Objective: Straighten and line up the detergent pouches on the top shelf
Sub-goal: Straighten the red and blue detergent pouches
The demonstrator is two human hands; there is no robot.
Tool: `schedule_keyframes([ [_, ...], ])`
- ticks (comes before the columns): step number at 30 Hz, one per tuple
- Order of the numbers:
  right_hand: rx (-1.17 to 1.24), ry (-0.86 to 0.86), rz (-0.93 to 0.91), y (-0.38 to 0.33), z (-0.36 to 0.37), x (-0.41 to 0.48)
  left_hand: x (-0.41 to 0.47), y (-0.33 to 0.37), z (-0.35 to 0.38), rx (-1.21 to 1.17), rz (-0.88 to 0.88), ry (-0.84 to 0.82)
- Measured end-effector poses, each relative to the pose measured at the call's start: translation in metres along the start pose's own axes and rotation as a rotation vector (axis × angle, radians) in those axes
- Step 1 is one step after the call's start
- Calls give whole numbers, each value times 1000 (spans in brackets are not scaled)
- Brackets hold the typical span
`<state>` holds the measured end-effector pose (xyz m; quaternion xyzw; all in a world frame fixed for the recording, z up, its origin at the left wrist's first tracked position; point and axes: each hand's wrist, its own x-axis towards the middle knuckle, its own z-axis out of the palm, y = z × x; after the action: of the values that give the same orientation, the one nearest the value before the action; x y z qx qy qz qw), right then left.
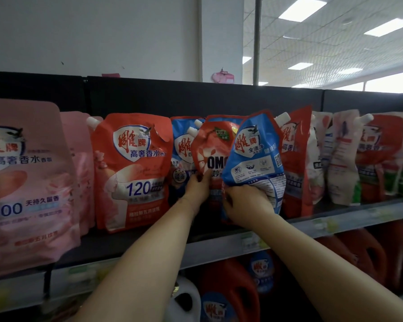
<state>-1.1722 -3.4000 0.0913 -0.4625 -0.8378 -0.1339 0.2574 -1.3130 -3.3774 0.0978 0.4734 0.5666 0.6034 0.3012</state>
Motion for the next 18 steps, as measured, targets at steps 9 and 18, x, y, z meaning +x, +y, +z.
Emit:
schedule_keyframes([
  [9, -122, 25, 106, 5, 4, 6, -8, -1, -2, 218, 85, 137],
  [18, -170, -26, 143, -4, 4, 8, -40, 0, -24, 465, 274, 250],
])
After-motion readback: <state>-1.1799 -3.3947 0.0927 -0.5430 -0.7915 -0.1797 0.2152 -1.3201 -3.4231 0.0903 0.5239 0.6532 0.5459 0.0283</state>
